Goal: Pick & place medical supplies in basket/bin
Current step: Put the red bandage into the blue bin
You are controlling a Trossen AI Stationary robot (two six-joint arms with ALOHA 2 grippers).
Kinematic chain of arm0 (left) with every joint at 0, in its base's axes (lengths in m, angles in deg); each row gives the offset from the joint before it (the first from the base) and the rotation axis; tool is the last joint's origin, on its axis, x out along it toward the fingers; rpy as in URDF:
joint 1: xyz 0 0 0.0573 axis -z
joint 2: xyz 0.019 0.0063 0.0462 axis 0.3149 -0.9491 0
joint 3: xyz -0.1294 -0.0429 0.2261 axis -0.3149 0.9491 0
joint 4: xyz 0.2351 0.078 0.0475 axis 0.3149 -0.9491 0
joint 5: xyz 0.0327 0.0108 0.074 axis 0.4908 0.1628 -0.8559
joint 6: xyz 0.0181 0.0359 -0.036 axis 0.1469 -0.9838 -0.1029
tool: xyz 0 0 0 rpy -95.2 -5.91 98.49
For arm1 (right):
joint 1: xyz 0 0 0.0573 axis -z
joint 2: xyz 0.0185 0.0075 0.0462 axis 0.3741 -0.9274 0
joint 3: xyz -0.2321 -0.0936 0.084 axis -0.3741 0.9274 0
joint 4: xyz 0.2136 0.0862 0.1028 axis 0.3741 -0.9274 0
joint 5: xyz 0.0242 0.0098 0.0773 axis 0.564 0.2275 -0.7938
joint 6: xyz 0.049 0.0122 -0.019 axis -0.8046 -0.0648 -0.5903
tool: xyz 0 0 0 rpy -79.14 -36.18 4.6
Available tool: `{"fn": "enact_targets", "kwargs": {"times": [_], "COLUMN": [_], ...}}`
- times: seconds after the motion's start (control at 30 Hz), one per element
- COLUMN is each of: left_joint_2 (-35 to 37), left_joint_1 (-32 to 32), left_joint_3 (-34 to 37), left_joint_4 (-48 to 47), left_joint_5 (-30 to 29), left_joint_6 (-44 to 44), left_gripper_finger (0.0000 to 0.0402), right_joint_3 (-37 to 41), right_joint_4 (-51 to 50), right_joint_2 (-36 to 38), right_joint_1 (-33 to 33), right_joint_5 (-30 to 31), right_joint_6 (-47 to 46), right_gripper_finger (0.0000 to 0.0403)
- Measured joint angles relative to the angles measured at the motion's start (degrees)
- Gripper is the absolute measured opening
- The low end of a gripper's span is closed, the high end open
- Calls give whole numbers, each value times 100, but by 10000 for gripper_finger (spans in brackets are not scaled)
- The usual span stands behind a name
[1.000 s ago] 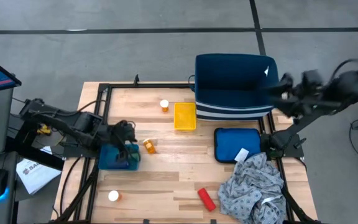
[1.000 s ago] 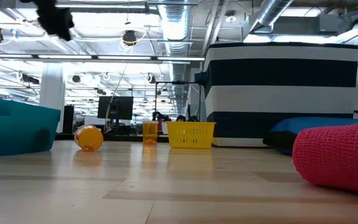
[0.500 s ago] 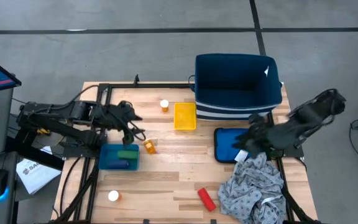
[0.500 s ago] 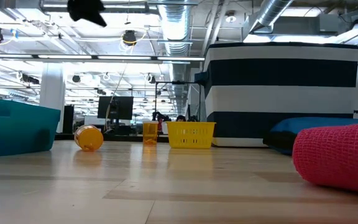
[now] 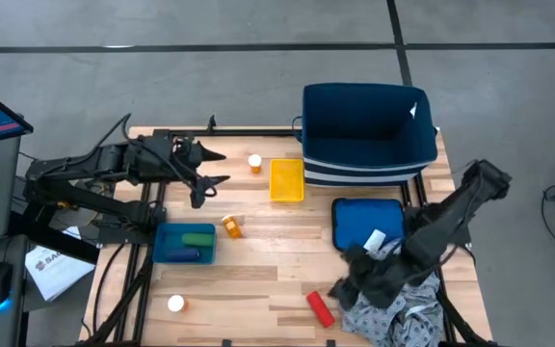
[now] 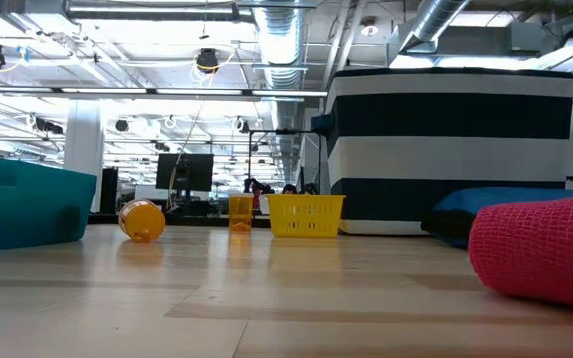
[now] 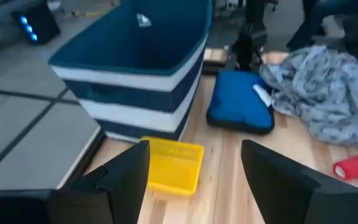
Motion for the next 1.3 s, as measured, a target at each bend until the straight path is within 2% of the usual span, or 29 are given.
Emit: {"fn": "enact_targets", "kwargs": {"times": [0.07, 0.27, 0.3, 0.47, 0.6, 0.8, 1.1, 1.3], "left_joint_2": [75, 274, 289, 311, 287, 223, 31, -32], "left_joint_1": [25, 292, 382, 1069, 1601, 2242, 2866, 2914], "left_joint_3": [5, 3, 3, 2, 3, 10, 10, 10], "left_joint_4": [-77, 72, 101, 564, 901, 1015, 1179, 1204], "left_joint_5": [41, 56, 53, 58, -88, -268, -495, -503], "left_joint_6": [2, 146, 184, 310, 519, 692, 710, 712], "left_gripper_finger": [243, 243, 243, 243, 243, 243, 243, 243], "right_joint_3": [-21, -135, -109, -168, -149, -142, -214, -397], "right_joint_4": [299, 300, 158, 678, 757, 711, 1360, 1013], "right_joint_2": [-286, -1019, -1132, -1704, -2207, -2744, -3211, -3309], "right_joint_1": [9, 158, 178, 243, 230, 199, 278, 299], "right_joint_5": [-257, -669, -701, -1168, -1491, -1531, -1548, -1535], "right_joint_6": [57, 270, 277, 533, 337, 46, -89, -69], "right_gripper_finger": [235, 235, 235, 235, 235, 235, 232, 196]}}
